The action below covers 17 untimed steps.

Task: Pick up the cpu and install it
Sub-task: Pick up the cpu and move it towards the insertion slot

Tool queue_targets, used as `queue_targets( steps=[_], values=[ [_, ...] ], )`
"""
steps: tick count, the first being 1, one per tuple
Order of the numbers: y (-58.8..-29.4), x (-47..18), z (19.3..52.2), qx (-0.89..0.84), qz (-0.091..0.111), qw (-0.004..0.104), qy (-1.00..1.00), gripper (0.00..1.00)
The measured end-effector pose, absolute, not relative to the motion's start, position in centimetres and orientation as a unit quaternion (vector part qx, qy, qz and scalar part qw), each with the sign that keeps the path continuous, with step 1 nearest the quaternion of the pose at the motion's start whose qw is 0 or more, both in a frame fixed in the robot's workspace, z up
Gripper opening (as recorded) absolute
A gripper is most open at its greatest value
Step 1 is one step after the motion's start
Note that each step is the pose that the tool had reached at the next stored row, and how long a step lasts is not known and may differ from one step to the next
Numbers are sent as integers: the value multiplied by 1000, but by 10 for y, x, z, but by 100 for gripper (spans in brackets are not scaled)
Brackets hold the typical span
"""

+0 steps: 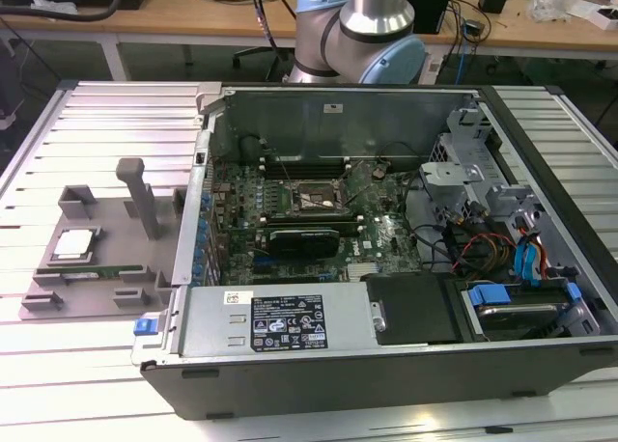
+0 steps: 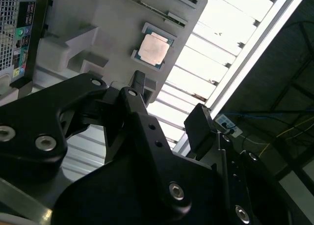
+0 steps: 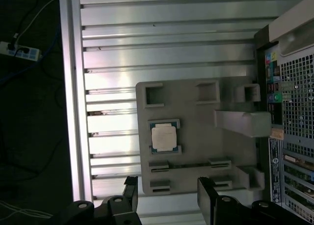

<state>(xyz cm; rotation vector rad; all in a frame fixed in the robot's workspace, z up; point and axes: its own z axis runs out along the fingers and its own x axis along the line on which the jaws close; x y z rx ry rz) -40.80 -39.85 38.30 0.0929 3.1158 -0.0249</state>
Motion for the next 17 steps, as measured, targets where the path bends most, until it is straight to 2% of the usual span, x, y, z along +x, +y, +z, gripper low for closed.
queue_targets(
  steps=[17],
  values=[
    [-399, -408, 374, 30, -8, 12, 999, 60]
  ],
)
